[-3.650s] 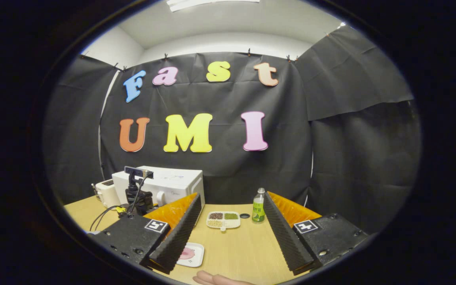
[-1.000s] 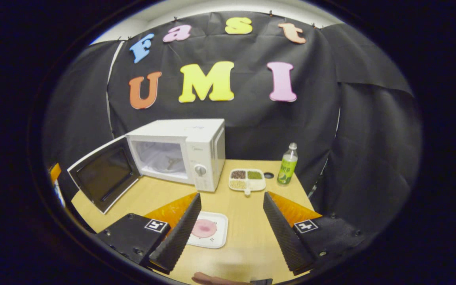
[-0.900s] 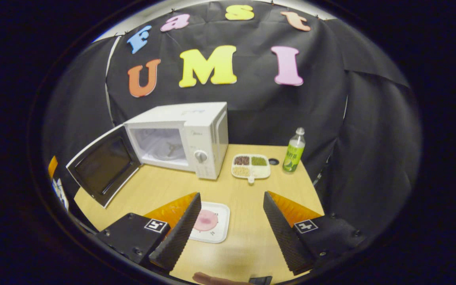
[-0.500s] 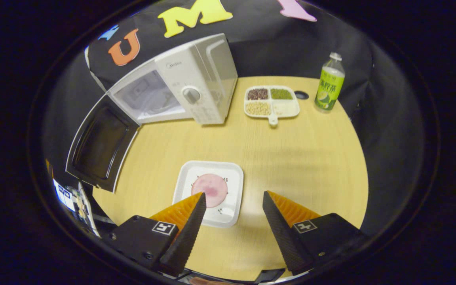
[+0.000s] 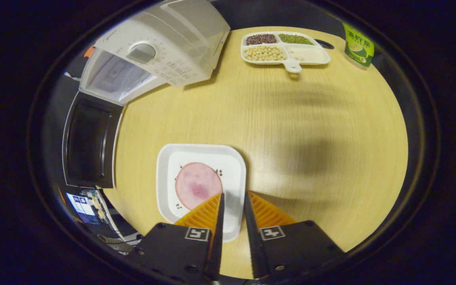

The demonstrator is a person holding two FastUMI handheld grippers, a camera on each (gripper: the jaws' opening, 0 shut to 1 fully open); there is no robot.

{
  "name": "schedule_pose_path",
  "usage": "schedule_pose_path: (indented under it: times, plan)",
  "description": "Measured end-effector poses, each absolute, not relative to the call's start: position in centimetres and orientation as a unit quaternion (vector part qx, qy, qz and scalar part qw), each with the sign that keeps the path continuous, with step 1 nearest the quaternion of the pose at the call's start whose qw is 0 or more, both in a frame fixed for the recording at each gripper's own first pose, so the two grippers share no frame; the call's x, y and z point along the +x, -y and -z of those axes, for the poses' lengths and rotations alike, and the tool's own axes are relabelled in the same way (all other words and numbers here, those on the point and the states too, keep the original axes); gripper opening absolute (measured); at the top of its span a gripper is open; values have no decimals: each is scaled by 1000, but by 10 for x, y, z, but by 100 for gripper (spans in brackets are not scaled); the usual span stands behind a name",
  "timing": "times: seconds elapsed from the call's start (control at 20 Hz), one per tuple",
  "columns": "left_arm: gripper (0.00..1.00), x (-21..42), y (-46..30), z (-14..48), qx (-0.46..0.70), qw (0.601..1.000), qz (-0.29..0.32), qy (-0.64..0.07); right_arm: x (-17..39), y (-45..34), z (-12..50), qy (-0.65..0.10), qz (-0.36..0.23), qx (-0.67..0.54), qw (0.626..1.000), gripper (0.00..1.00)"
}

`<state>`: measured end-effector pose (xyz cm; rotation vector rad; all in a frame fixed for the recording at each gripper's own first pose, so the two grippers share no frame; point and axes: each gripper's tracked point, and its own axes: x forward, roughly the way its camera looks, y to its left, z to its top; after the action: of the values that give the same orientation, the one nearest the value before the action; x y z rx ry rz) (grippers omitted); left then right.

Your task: Open the microwave oven with the left hand, put the food in, and close the microwave oven.

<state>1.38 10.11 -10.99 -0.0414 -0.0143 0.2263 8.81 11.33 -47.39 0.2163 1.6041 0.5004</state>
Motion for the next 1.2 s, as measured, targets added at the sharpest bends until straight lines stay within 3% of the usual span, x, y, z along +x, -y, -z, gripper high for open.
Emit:
schedule_pose_path:
  times: [0.05, 0.15, 0.45, 0.5, 0.55, 0.9, 1.1, 1.2]
  plan:
    - [95, 13, -101, 109, -16, 993, -115, 8, 91, -112, 468, -718, -227, 104, 650, 4]
    - [95, 14, -101, 108, -15, 993, -114, 11, 95, -108, 471, -715, -263, 103, 640, 4]
    - [95, 11, -96, 107, -4, 993, -116, 15, 88, -106, 469, -717, -272, 170, 619, 4]
    - [95, 12, -96, 109, -1, 993, -115, 14, 86, -106, 469, -716, -269, 184, 618, 0]
    - [95, 11, -94, 111, 1, 994, -110, 12, 86, -108, 469, -711, -269, 199, 618, 4]
    - [95, 11, -81, 118, 2, 998, -60, 6, 85, -102, 448, -668, -245, 240, 660, 4]
    - [95, 9, -84, 119, 2, 999, -49, 9, 76, -129, 421, -655, -269, 246, 662, 0]
    - [95, 6, -87, 119, -1, 999, -44, 9, 75, -152, 408, -649, -279, 255, 660, 4]
